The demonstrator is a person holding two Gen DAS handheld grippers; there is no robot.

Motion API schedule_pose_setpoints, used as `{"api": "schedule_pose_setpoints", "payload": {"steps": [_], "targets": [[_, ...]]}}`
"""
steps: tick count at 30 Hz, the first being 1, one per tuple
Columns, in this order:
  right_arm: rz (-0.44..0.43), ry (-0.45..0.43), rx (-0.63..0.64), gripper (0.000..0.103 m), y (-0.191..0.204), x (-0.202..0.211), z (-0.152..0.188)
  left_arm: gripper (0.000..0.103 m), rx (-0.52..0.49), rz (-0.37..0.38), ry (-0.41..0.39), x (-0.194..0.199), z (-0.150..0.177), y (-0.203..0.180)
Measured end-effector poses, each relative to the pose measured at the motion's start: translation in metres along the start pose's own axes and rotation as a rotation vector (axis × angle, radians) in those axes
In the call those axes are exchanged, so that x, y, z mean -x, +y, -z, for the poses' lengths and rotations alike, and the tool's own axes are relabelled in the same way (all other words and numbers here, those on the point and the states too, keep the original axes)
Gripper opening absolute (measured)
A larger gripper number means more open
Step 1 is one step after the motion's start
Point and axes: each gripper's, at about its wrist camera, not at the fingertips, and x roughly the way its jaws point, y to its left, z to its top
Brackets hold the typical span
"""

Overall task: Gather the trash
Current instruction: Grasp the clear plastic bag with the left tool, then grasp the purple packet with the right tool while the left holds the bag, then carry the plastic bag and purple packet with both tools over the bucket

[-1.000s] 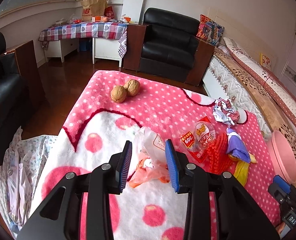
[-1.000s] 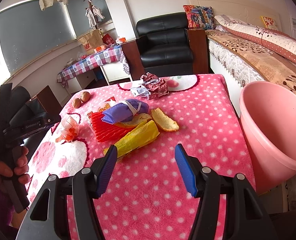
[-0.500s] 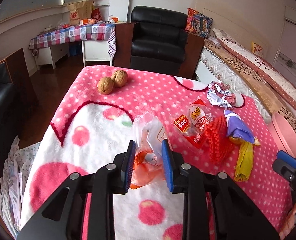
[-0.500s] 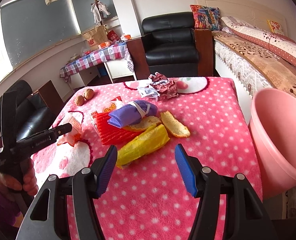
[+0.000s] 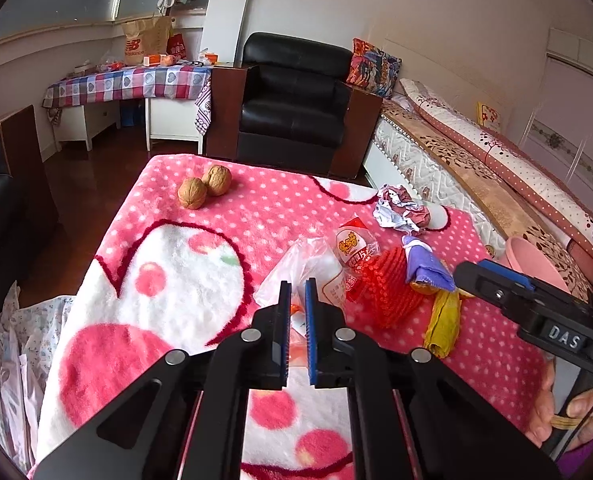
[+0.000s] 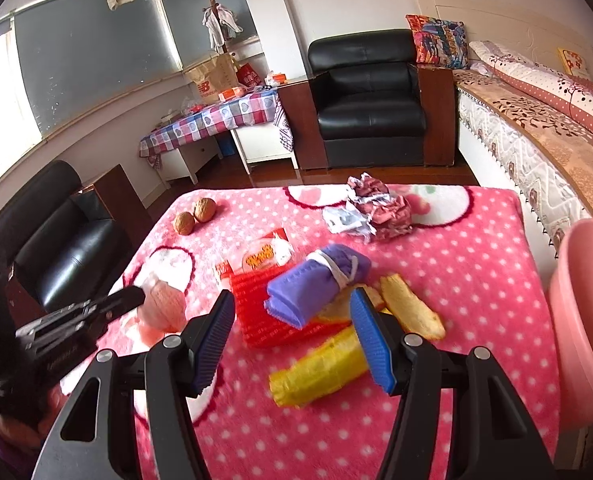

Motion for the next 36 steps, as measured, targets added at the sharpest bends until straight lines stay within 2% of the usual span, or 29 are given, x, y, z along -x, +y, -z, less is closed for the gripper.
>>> {"api": "schedule_pose_setpoints", "payload": {"steps": [4, 7, 11, 25, 36], "targets": [[0.027, 0.02, -0.001, 0.058, 0.001, -0.02, -0.006, 0.006, 0.006, 0.011, 0.005, 0.002, 0.002, -0.002], [0.022, 0.058, -0.039, 0.034, -0.008, -0.032, -0.004, 0.006, 0.002, 0.02, 0.01, 0.003, 0.004, -0.004], [0.008, 0.075, -0.057, 0.024, -0.015, -0.028, 0.004, 0.006, -0.009, 0.034, 0.009, 0.005, 0.005, -0.01], [-0.005, -0.032, -0.071, 0.022, -0.028, 0.044, 0.021, 0.006, -0.049, 0.093, -0.038, 0.018, -0.004, -0.048], [0.065, -0.098, -0.109, 0.022, -0.053, 0.083, 0.027, 0.006, -0.106, 0.179, -0.073, 0.017, -0.021, -0.1]]}}
